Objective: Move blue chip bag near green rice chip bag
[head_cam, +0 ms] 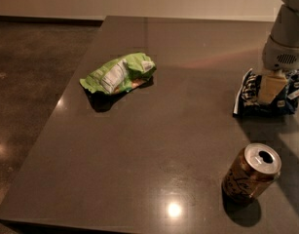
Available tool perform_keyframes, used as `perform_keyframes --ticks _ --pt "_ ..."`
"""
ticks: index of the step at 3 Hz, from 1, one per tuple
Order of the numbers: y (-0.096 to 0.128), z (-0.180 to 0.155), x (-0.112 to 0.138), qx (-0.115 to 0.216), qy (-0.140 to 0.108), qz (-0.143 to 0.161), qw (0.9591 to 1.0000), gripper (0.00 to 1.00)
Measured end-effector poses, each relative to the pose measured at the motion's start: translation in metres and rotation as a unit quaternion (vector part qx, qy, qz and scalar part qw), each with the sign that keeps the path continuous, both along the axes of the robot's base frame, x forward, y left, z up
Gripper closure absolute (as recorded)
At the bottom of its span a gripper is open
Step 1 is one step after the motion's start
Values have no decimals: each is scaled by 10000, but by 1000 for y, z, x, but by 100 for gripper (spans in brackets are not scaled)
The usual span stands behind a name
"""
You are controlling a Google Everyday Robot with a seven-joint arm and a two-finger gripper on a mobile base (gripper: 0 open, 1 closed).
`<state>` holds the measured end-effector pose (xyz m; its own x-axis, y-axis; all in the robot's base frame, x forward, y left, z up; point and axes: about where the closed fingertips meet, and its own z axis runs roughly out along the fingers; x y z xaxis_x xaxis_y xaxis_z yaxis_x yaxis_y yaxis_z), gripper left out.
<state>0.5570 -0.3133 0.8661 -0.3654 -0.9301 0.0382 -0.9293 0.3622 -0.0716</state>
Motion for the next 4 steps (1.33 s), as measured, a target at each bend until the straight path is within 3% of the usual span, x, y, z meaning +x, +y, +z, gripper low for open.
perform_keyframes --ticks 1,2,4 --pt "23 10 5 217 -77 144 9996 88" --pt "69 25 17 621 -236 437 9968 100" --pt "156 43 47 1499 -419 712 9853 100"
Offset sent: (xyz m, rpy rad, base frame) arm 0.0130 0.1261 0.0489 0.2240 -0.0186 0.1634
